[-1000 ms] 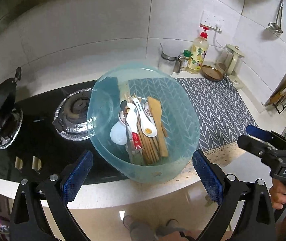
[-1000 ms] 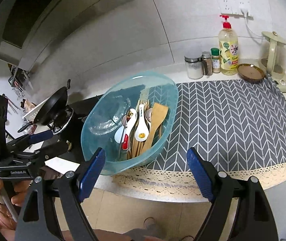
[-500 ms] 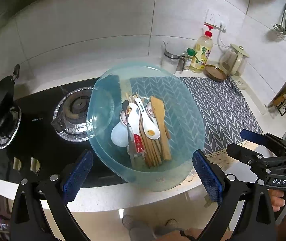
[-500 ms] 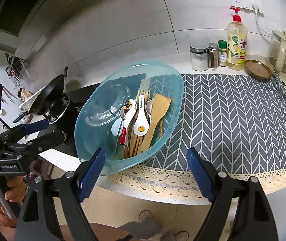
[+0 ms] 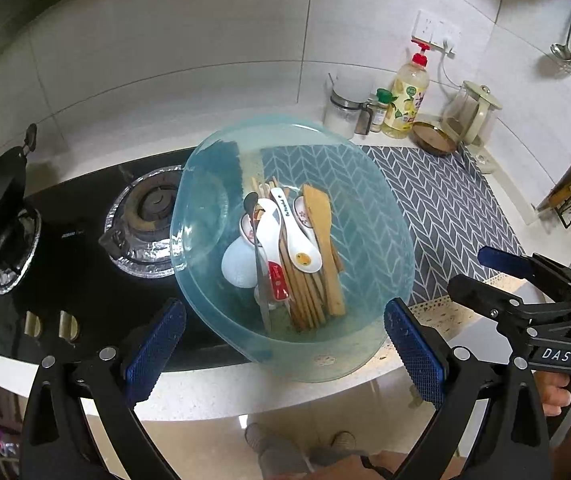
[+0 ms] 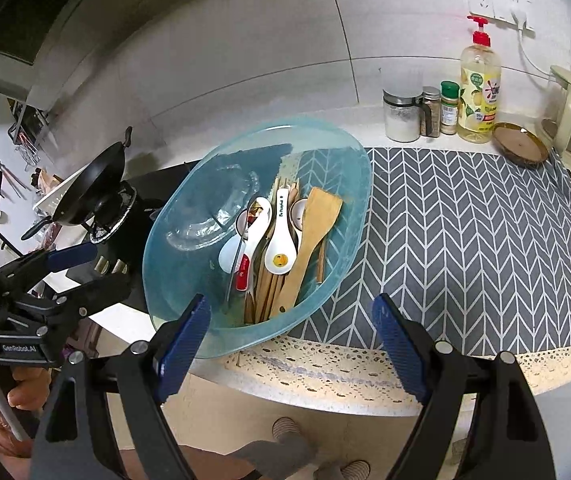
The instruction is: Organize utensils
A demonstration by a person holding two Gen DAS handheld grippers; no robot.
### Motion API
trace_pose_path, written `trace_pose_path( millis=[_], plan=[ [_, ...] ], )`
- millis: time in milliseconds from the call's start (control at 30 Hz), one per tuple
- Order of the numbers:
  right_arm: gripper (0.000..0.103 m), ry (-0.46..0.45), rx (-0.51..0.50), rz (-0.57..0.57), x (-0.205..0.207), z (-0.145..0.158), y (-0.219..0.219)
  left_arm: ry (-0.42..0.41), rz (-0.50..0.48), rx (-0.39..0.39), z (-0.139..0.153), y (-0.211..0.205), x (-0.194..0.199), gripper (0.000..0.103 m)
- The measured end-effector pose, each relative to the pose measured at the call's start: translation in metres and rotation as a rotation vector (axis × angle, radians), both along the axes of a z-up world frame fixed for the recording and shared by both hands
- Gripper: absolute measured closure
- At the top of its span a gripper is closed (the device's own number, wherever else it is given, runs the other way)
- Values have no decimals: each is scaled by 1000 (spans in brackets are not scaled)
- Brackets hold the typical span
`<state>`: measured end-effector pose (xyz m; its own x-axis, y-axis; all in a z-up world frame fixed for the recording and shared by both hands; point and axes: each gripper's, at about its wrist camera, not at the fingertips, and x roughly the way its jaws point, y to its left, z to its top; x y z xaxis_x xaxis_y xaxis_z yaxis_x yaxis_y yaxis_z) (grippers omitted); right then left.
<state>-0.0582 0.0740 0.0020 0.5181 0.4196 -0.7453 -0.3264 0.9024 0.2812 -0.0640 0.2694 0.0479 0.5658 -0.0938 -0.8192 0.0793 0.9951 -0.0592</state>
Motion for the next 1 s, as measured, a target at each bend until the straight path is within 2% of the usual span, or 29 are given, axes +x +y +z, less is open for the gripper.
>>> trace_pose_path(
  millis=[1000],
  plan=[
    [22,17,6,29,0,-5,-1,34,17,-21,-9,8,1,4]
  ],
)
